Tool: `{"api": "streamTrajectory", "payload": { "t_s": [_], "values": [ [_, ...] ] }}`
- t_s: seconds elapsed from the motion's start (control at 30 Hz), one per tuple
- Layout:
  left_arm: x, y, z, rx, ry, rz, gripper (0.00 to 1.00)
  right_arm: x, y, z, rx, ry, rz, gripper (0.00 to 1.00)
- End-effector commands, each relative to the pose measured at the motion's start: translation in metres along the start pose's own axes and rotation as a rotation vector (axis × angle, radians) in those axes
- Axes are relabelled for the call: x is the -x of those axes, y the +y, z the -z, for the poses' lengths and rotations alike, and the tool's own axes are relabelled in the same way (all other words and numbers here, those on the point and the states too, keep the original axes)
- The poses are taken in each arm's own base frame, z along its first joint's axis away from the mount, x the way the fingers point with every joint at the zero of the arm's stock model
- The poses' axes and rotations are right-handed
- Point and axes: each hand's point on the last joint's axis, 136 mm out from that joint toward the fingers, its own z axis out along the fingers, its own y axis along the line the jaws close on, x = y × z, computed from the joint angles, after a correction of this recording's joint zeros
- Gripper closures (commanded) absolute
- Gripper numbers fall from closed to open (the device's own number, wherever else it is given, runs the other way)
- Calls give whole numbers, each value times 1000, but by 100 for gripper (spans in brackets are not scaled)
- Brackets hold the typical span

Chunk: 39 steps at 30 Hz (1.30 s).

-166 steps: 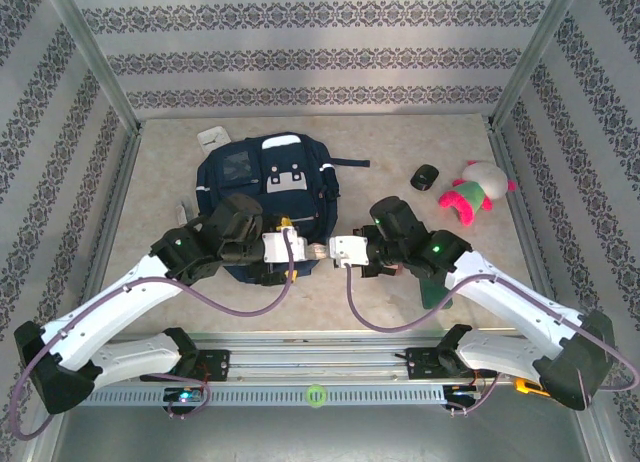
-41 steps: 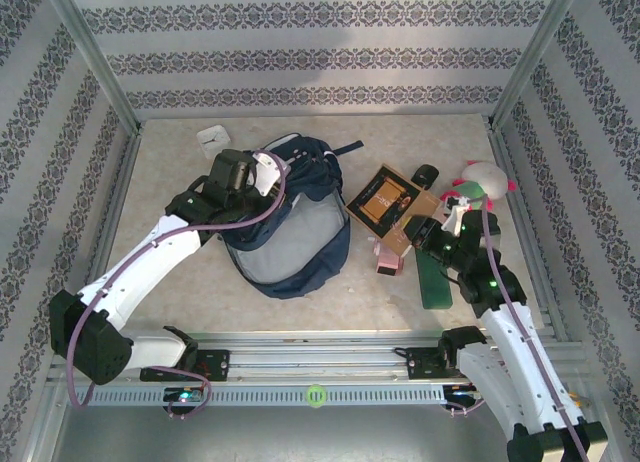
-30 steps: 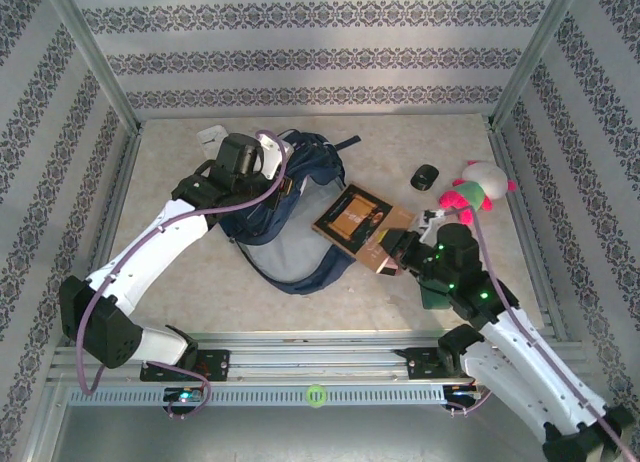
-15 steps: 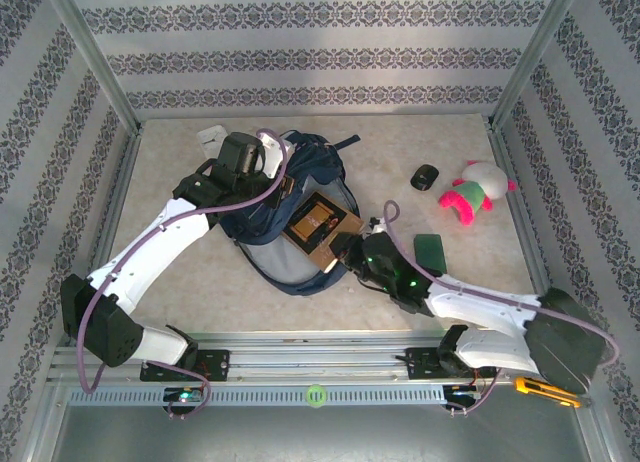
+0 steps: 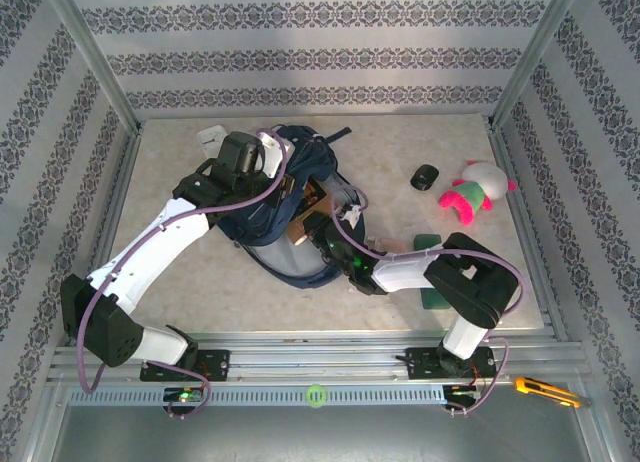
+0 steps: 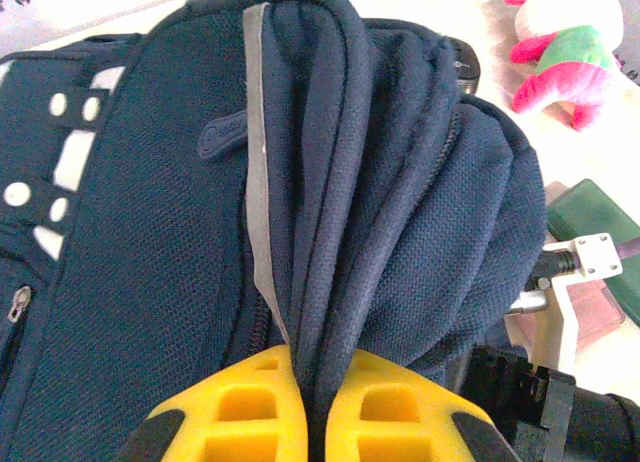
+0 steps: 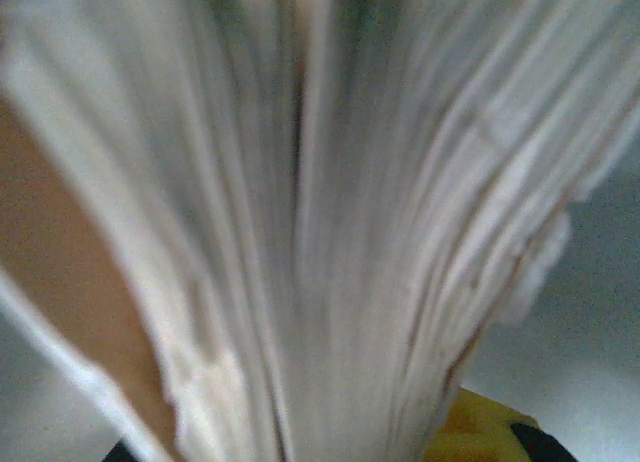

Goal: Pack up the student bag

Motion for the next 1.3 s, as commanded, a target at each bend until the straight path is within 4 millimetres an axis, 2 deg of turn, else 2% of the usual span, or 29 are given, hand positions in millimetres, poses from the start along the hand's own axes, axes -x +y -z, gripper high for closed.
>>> {"api": "streamTrajectory", "payload": {
  "t_s": [0.0, 0.1, 0.37, 0.47, 0.57, 0.8, 0.93, 1.0, 1.13, 1.27],
  "values": [
    [54, -16, 26, -42, -182, -48, 100, 14, 61, 7, 180, -60, -63, 100],
    [52, -9, 24, -12, -172, -47, 100, 17, 59, 14, 180, -56, -79, 100],
    [49, 15, 26, 63, -161, -9, 100, 29, 38, 61, 82, -60, -25, 100],
    [50, 14, 27, 52, -167, -13, 100, 35, 37, 76, 70, -78, -22, 100],
    [53, 10, 29, 26, -176, -14, 100, 39, 43, 78, 81, -94, -33, 100],
    [54, 1, 26, -35, -179, 4, 100, 23, 67, 48, 131, -49, -51, 100],
    [56, -6, 24, -78, -182, 8, 100, 18, 70, 23, 124, -70, -46, 100],
    [58, -9, 24, -95, -189, 7, 100, 14, 78, 10, 154, -67, -66, 100],
    [63, -12, 28, -110, -195, 1, 100, 7, 75, -18, 154, -82, -78, 100],
    [66, -16, 33, -124, -206, -5, 100, 5, 63, -44, 119, -96, -79, 100]
  ]
}}
